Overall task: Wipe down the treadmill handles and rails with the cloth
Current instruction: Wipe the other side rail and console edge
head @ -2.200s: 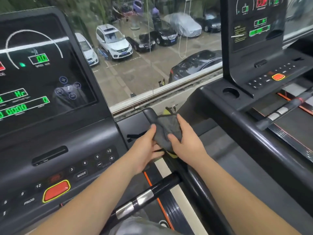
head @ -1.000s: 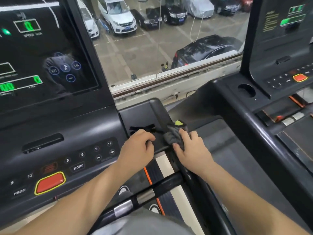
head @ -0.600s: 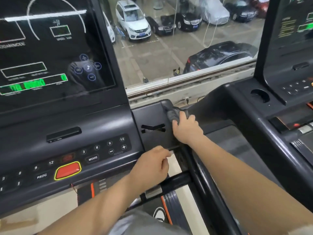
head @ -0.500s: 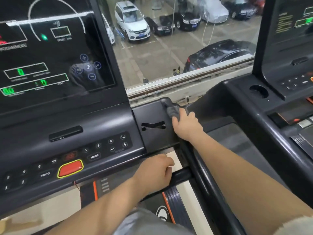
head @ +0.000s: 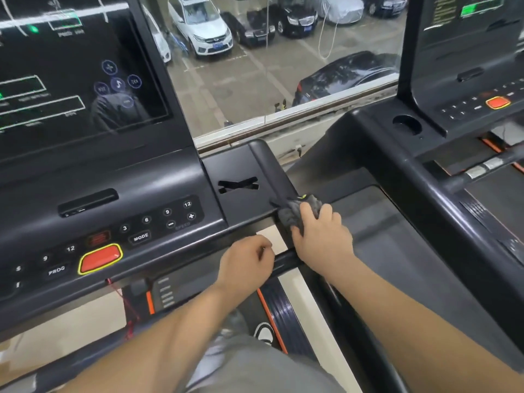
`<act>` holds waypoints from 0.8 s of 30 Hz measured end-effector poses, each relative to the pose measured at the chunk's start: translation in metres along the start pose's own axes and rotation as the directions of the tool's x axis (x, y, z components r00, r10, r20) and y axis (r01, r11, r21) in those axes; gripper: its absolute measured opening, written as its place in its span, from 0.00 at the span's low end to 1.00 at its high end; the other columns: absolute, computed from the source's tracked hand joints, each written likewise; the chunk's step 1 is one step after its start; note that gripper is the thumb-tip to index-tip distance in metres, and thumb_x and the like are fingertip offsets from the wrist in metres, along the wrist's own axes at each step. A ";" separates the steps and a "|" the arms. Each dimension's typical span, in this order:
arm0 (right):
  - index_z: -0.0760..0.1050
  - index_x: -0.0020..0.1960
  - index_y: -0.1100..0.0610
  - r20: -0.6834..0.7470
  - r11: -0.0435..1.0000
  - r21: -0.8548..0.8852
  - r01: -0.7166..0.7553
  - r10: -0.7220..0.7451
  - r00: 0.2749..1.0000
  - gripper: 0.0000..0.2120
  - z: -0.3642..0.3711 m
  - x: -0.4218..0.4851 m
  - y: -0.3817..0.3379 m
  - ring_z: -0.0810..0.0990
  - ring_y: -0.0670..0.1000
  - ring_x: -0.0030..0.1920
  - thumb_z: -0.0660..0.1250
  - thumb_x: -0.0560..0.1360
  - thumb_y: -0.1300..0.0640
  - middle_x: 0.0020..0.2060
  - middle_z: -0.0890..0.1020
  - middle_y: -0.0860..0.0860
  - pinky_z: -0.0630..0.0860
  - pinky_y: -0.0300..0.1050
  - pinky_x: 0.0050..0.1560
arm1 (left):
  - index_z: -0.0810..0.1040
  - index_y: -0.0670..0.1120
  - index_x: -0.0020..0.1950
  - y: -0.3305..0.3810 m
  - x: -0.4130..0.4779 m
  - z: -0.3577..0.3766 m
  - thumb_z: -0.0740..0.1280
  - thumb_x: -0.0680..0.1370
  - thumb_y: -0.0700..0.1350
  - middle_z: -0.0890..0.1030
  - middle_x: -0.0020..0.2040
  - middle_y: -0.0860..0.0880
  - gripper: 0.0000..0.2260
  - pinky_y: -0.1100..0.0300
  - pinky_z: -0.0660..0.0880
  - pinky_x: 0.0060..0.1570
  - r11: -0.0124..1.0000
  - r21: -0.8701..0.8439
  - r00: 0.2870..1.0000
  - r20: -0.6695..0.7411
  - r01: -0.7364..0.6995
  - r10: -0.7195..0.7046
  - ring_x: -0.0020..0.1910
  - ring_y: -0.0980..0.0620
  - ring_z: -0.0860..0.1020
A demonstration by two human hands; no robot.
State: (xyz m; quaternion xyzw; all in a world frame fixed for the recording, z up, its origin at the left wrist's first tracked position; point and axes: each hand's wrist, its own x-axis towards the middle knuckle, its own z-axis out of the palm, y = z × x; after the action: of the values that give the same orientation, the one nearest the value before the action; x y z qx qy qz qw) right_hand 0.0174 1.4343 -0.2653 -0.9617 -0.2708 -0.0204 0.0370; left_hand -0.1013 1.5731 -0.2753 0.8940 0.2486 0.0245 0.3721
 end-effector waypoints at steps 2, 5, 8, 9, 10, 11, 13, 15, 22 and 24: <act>0.66 0.72 0.52 0.059 0.994 0.094 -0.063 0.058 0.997 0.24 -0.002 0.023 -0.005 0.76 0.63 0.53 0.60 0.80 0.41 0.56 0.72 0.59 0.77 0.55 0.46 | 0.83 0.56 0.49 0.003 0.003 -0.003 0.64 0.78 0.48 0.81 0.37 0.59 0.08 0.57 0.78 0.48 1.000 -0.027 1.000 0.026 0.013 -0.012 0.40 0.57 0.79; 0.62 0.74 0.51 0.152 0.970 0.198 -0.144 0.115 0.982 0.24 -0.005 0.049 -0.011 0.75 0.63 0.59 0.54 0.83 0.41 0.61 0.72 0.59 0.77 0.58 0.54 | 0.83 0.54 0.51 0.008 0.006 -0.008 0.64 0.79 0.46 0.82 0.36 0.59 0.09 0.58 0.79 0.47 1.000 -0.016 0.999 0.050 -0.006 0.007 0.39 0.59 0.79; 0.63 0.74 0.50 0.119 0.967 0.207 -0.149 0.126 0.985 0.24 -0.006 0.039 -0.012 0.75 0.62 0.57 0.55 0.83 0.40 0.60 0.72 0.59 0.78 0.57 0.53 | 0.84 0.53 0.55 0.009 0.008 -0.012 0.64 0.79 0.44 0.82 0.37 0.59 0.10 0.60 0.78 0.48 0.999 -0.004 0.997 0.066 -0.039 0.039 0.39 0.60 0.80; 0.64 0.73 0.50 0.073 0.970 0.207 -0.127 0.114 0.991 0.23 -0.006 0.027 -0.010 0.76 0.62 0.55 0.57 0.82 0.41 0.57 0.73 0.58 0.78 0.55 0.50 | 0.84 0.52 0.56 0.010 0.010 -0.012 0.64 0.79 0.43 0.83 0.38 0.58 0.11 0.60 0.78 0.49 0.999 -0.009 0.996 0.076 -0.042 0.043 0.40 0.60 0.80; 0.66 0.71 0.50 0.032 0.976 0.192 -0.106 0.102 0.994 0.23 -0.006 0.012 -0.007 0.76 0.61 0.52 0.59 0.80 0.41 0.55 0.73 0.58 0.78 0.54 0.47 | 0.83 0.52 0.57 0.011 0.011 -0.013 0.64 0.79 0.43 0.83 0.39 0.58 0.11 0.60 0.78 0.50 0.999 -0.019 0.996 0.082 -0.043 0.044 0.40 0.60 0.80; 0.68 0.70 0.50 0.002 0.981 0.169 -0.093 0.093 0.996 0.23 -0.006 -0.005 -0.002 0.75 0.61 0.51 0.61 0.79 0.41 0.53 0.73 0.57 0.77 0.53 0.45 | 0.84 0.51 0.57 0.013 0.013 -0.013 0.64 0.79 0.42 0.83 0.40 0.57 0.11 0.60 0.78 0.51 0.998 -0.034 0.996 0.080 -0.045 0.048 0.41 0.59 0.80; 0.71 0.69 0.50 -0.053 0.985 0.142 -0.096 0.104 0.993 0.23 -0.005 -0.040 0.009 0.75 0.61 0.48 0.66 0.76 0.43 0.51 0.74 0.57 0.76 0.52 0.44 | 0.84 0.51 0.55 0.017 0.014 -0.013 0.65 0.78 0.41 0.83 0.39 0.56 0.10 0.59 0.78 0.52 0.996 -0.062 0.995 0.077 -0.065 0.070 0.41 0.58 0.80; 0.74 0.68 0.50 -0.101 0.985 0.125 -0.117 0.130 0.986 0.24 -0.003 -0.075 0.017 0.75 0.62 0.46 0.70 0.74 0.44 0.51 0.74 0.58 0.75 0.52 0.43 | 0.84 0.51 0.54 0.020 0.013 -0.013 0.65 0.79 0.41 0.82 0.38 0.56 0.10 0.57 0.78 0.52 0.991 -0.083 0.987 0.119 -0.101 0.110 0.40 0.57 0.79; 0.70 0.70 0.51 -0.002 0.970 -0.042 -0.240 0.240 0.971 0.24 -0.004 -0.073 0.002 0.75 0.62 0.48 0.64 0.78 0.43 0.51 0.73 0.58 0.74 0.54 0.44 | 0.85 0.52 0.54 0.012 -0.005 -0.017 0.67 0.78 0.41 0.80 0.40 0.60 0.10 0.63 0.76 0.49 0.976 -0.145 0.971 0.157 -0.160 0.182 0.38 0.62 0.78; 0.66 0.71 0.50 0.036 0.953 0.007 -0.304 0.303 0.952 0.22 -0.005 -0.043 -0.009 0.75 0.61 0.52 0.58 0.81 0.42 0.54 0.73 0.57 0.75 0.55 0.49 | 0.84 0.53 0.55 0.004 -0.010 -0.022 0.67 0.78 0.41 0.81 0.43 0.59 0.10 0.63 0.77 0.49 0.977 -0.147 0.970 0.167 -0.152 0.176 0.39 0.62 0.79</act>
State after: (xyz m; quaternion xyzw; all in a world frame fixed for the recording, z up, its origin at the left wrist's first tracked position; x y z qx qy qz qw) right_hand -0.0240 1.4193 -0.2618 -0.9919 -0.1205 0.0038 0.0408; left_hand -0.1134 1.5800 -0.2552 0.8833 0.1372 -0.0087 0.4483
